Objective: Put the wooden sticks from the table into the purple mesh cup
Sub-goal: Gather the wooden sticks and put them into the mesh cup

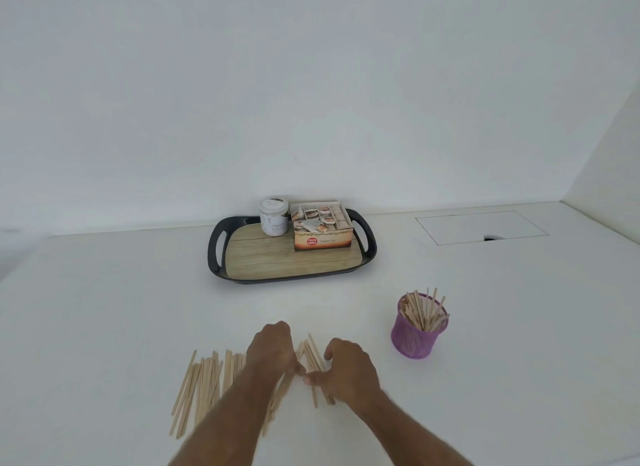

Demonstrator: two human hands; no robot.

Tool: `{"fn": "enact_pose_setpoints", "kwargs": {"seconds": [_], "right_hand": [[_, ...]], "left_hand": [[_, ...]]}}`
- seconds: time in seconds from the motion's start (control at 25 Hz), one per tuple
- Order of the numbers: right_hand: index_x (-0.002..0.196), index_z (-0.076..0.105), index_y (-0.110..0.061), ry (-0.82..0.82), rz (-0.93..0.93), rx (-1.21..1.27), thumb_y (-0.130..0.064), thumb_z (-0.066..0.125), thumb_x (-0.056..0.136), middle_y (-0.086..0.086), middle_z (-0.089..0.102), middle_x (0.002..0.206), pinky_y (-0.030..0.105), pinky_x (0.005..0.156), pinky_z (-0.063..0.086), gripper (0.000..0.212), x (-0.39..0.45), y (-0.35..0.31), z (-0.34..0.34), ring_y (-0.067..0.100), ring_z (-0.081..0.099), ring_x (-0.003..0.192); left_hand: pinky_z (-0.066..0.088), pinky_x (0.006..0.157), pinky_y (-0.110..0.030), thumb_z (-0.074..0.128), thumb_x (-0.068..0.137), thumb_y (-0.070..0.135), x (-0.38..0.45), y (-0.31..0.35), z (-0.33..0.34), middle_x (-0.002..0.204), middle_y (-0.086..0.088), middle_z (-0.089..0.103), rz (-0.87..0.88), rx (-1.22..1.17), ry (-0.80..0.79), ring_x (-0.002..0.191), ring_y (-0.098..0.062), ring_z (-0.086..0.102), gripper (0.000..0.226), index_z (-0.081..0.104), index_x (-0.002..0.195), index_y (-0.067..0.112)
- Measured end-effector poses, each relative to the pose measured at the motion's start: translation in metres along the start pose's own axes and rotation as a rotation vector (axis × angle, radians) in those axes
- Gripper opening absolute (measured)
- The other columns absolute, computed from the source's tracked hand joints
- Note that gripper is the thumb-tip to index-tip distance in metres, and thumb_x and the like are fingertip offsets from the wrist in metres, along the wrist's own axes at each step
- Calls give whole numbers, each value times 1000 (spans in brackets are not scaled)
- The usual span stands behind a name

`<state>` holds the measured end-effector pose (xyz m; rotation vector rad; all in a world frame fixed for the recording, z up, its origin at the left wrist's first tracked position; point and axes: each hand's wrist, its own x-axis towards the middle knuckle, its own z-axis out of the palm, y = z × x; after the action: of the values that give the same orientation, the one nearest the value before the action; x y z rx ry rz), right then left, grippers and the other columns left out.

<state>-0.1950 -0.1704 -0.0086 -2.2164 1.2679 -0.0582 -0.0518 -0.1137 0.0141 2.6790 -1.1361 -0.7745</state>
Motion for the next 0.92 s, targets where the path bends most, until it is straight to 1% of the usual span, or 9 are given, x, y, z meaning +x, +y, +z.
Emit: {"fn": "enact_pose_setpoints", "kwargs": {"seconds": [0.08, 0.16, 0.32, 0.48, 0.56, 0.64, 0.72, 0.8, 0.92], "right_hand": [[94, 63, -23, 15, 10, -19, -58, 77, 63, -9, 65, 92, 25, 66, 47, 49, 1, -3, 1, 12, 63, 82], [85, 67, -20, 13, 41, -21, -47, 76, 67, -6, 70, 85, 27, 66, 51, 33, 2, -6, 0, 15, 67, 79], [76, 72, -15, -2, 81, 8, -32, 73, 69, 0, 73, 74, 28, 66, 58, 18, 6, -4, -2, 19, 71, 71], [74, 73, -13, 3, 79, 26, -22, 68, 70, 1, 73, 70, 30, 66, 61, 10, 7, 0, -2, 19, 71, 67], [72, 73, -15, 3, 78, 52, -19, 67, 71, -1, 73, 70, 26, 63, 59, 7, 6, 1, -2, 17, 71, 67], [65, 69, -19, 11, 88, 111, -16, 62, 70, -4, 73, 69, 22, 56, 53, 9, 5, 2, -4, 12, 69, 65], [62, 66, -22, 27, 90, 193, -13, 59, 70, -7, 72, 71, 20, 57, 52, 14, 6, 4, -5, 8, 68, 67], [66, 67, -21, 43, 73, 261, -14, 64, 73, -10, 71, 71, 21, 63, 53, 10, 7, 6, -8, 4, 66, 69], [74, 70, -19, 78, 38, 369, -21, 76, 75, -8, 71, 72, 23, 68, 52, 7, 8, 9, -16, 5, 66, 70]], "left_hand": [[58, 74, -29, 96, 63, 35, -1, 0, 5, 78, 0, 68, -11, -2, 21, 78, -20, 70, 49, 56, 80, 14], [58, 78, -30, 95, 65, 33, -1, 0, 7, 91, -3, 74, -30, -15, 28, 87, -22, 73, 45, 58, 83, 14], [56, 78, -29, 93, 68, 28, -1, -1, 8, 100, -6, 76, -64, -76, 30, 93, -24, 73, 39, 64, 89, 13], [58, 80, -30, 90, 72, 23, -1, -3, 9, 99, -7, 76, -65, -126, 19, 92, -24, 74, 32, 68, 92, 10], [61, 80, -31, 87, 76, 20, -2, -5, 9, 94, -8, 77, -61, -163, 1, 86, -24, 75, 25, 67, 87, 9], [63, 80, -33, 83, 78, 15, -4, -8, 8, 92, -10, 77, -62, -199, -8, 83, -25, 76, 20, 67, 85, 6], [64, 81, -35, 76, 80, 8, -5, -10, 5, 93, -13, 76, -62, -233, 6, 83, -28, 76, 12, 67, 86, 3], [64, 80, -36, 68, 82, 4, -6, -12, 0, 92, -14, 76, -63, -257, 36, 82, -28, 75, 4, 68, 85, 0], [64, 80, -36, 72, 81, 5, -5, -10, -9, 84, -14, 77, -50, -323, 73, 78, -28, 77, 7, 70, 80, -2]]}}
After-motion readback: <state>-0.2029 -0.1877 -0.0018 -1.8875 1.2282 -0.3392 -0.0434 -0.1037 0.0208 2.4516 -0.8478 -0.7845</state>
